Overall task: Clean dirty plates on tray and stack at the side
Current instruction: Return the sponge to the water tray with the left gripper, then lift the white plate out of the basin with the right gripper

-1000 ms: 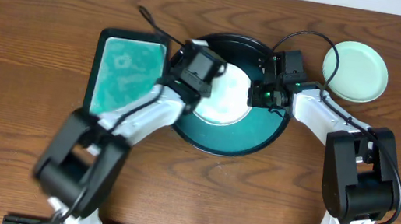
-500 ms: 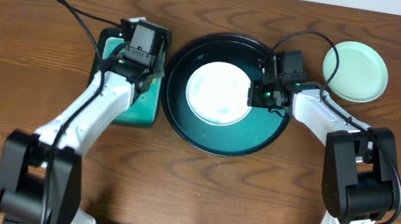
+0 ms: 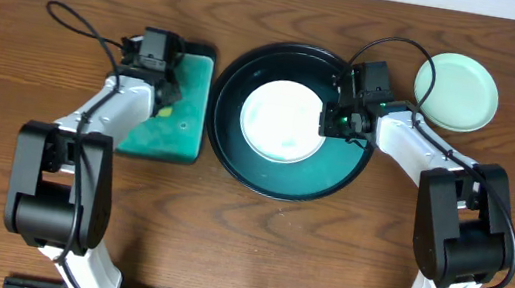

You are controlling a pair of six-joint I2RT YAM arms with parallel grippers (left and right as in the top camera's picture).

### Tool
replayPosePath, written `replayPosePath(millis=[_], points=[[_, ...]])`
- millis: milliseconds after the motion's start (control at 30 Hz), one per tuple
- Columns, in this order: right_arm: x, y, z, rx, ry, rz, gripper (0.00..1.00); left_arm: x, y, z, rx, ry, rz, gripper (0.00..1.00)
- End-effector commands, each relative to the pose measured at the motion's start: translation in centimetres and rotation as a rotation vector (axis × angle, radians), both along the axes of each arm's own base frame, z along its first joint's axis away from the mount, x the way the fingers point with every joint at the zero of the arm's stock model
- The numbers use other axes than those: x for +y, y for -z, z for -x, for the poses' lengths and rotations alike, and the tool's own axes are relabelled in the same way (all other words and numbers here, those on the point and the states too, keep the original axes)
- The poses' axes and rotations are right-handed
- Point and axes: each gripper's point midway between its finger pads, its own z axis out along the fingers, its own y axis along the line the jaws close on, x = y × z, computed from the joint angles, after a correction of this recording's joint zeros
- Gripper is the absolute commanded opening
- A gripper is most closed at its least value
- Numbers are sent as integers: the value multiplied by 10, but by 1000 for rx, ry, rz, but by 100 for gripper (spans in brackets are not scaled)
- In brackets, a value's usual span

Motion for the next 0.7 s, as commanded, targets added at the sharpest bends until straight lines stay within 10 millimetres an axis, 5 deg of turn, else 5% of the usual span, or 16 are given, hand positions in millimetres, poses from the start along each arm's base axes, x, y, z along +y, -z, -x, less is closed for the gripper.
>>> replayPosePath(millis=[0,33,100,267,467,667], points=[[3,-14,-9,-52,-18,22,1,-9,3,1,7,18,55,33],[3,-15,-9,-54,-18,22,1,-9,3,1,6,19,57,50],[2,-20,-10,-57,-17,27,1,-9,0,0,-1,20,58,63],[-15,-44,-19,-110,-3,134,1,-10,-35,-4,-81,22,64,66],[-38,-96,-28,-220,-1,277,1,-4,-95,-6,-223,11,42,77],[-50,-148,-30,-377,-10,480,1,-2,-101,-4,-233,4,33,79]])
